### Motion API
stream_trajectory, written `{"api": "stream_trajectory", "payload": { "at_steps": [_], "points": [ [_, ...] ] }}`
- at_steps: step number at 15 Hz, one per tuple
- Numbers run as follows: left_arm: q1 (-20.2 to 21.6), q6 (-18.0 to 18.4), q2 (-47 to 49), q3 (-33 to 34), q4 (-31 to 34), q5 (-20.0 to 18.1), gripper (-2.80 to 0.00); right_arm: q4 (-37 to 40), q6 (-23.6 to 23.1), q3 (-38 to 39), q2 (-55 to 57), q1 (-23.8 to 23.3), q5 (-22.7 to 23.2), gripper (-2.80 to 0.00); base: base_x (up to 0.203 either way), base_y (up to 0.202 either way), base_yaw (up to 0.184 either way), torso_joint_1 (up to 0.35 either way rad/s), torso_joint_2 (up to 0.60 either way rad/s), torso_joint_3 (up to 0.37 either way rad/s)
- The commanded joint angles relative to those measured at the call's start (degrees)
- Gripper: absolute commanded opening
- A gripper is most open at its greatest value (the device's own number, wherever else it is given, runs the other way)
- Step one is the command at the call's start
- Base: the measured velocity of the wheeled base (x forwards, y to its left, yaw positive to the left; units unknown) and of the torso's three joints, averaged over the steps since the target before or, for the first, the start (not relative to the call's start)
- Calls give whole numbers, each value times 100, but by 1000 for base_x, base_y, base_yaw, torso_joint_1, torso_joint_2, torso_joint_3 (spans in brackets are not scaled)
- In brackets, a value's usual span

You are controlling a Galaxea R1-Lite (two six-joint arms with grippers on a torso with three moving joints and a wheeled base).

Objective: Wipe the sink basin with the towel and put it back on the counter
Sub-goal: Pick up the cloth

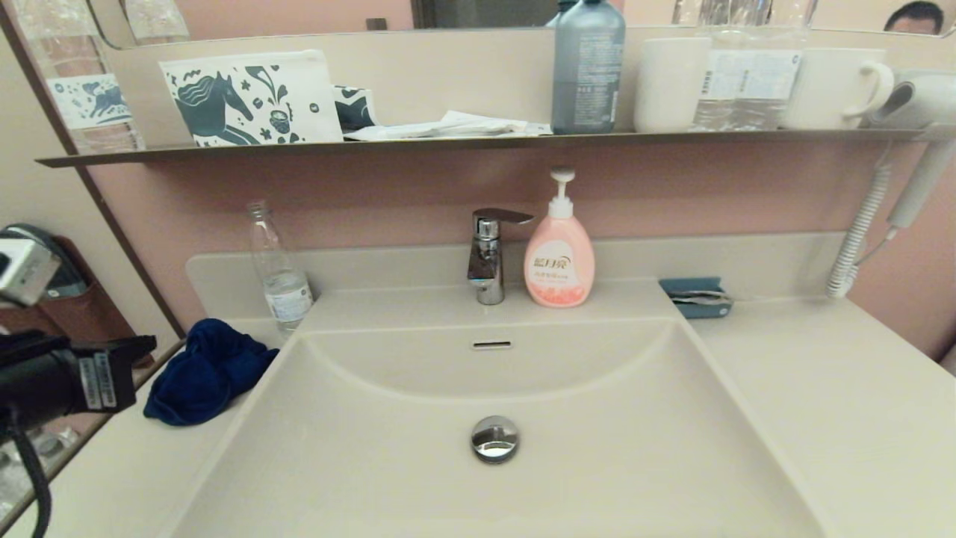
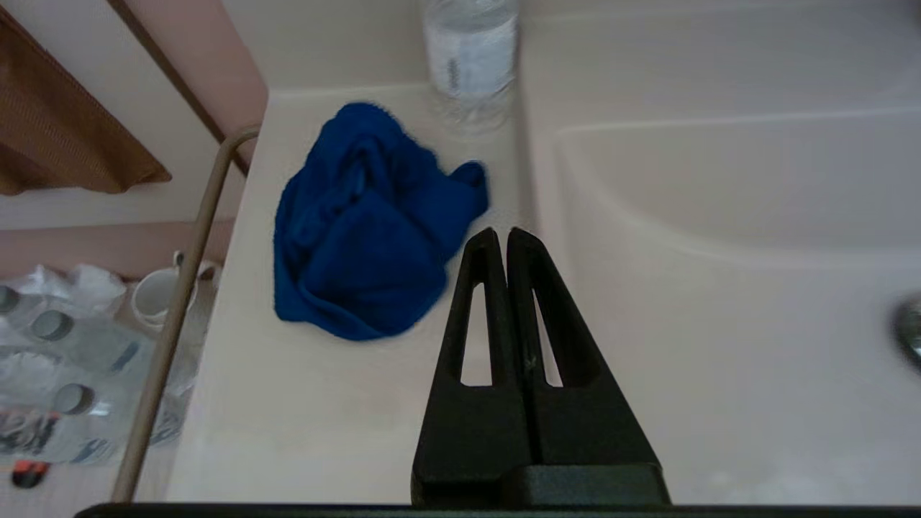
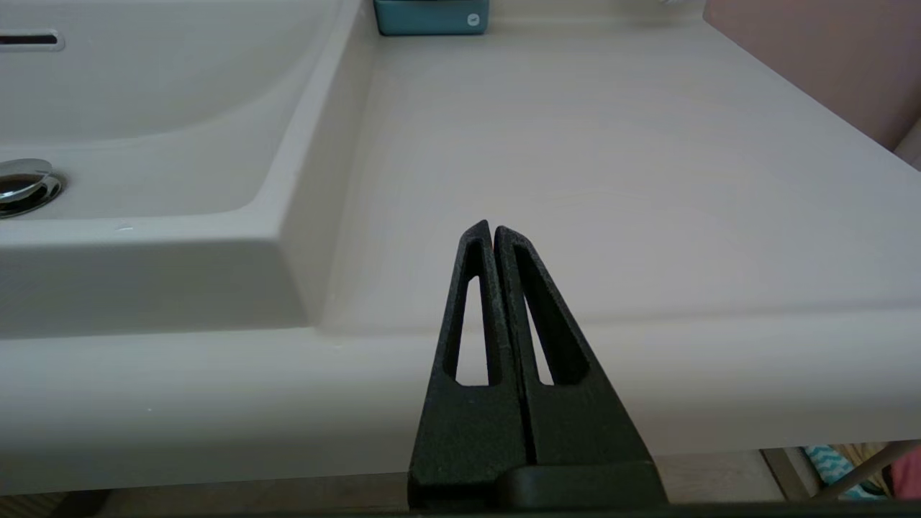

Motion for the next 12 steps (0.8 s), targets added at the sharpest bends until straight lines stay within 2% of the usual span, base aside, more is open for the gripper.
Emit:
{"api": "stream_trajectory", "payload": {
  "at_steps": [1, 3, 5, 7, 11, 12],
  "points": [
    [244, 114, 861, -145, -24, -94, -280, 0, -2, 3, 5, 0, 2, -280, 0, 0, 0, 0, 0, 0],
    [420, 191, 1267, -196, -186, -123, -280, 0, -2, 2, 5, 0, 2, -280, 0, 0, 0, 0, 0, 0],
    [782, 489, 1571, -287, -536, -176, -280, 0, -2, 1, 5, 0, 2, -280, 0, 0, 0, 0, 0, 0],
    [1092, 829, 1781, -401, -563, -341, -280, 0, -2, 3, 5, 0, 2, -280, 0, 0, 0, 0, 0, 0],
    [1366, 994, 2184, -428, -611, -520, -280, 1, -2, 2, 5, 0, 2, -280, 0, 0, 0, 0, 0, 0],
    [1384, 1009, 2190, -478, -601, -612, 0, 0, -2, 3, 5, 0, 2, -280, 0, 0, 0, 0, 0, 0]
  ]
}}
